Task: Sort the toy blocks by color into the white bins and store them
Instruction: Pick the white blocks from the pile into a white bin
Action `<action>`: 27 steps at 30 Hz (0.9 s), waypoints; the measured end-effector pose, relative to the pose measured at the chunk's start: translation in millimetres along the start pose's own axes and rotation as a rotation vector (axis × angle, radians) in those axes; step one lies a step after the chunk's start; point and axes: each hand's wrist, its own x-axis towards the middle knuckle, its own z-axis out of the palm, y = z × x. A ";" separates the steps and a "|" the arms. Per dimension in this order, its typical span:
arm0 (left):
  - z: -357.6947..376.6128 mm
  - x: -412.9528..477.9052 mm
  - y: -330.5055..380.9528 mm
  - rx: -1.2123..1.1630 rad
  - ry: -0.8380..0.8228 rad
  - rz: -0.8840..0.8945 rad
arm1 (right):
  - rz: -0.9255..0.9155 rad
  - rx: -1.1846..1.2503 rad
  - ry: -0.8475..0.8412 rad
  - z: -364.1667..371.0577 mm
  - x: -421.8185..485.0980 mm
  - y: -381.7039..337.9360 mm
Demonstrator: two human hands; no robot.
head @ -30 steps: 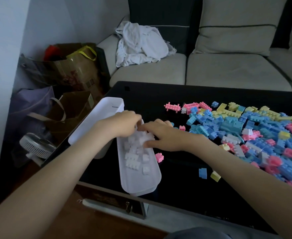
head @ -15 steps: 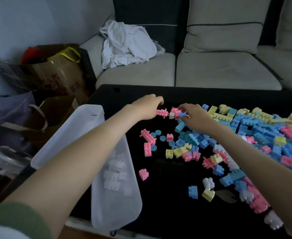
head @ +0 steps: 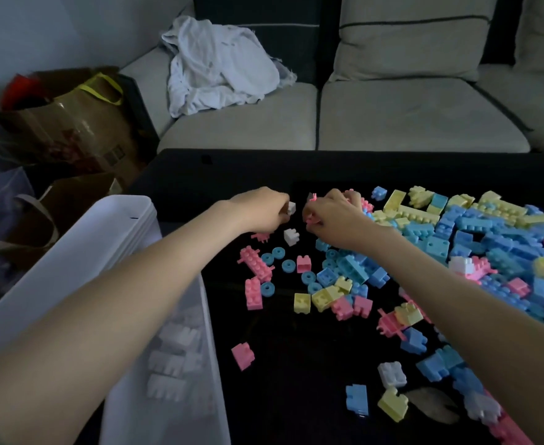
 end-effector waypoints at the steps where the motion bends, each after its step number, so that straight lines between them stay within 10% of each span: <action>1: 1.9 1.9 -1.1 -0.024 0.027 0.003 | -0.001 0.005 0.002 -0.2 -0.6 0.4; 16: -4.0 -0.4 4.5 0.152 0.164 -0.067 | -0.217 -0.029 0.000 -7.2 -25.8 -32.0; 27: -37.8 -162.4 -21.5 -0.083 0.105 -0.141 | -0.209 0.543 -0.036 -49.3 -103.8 -123.9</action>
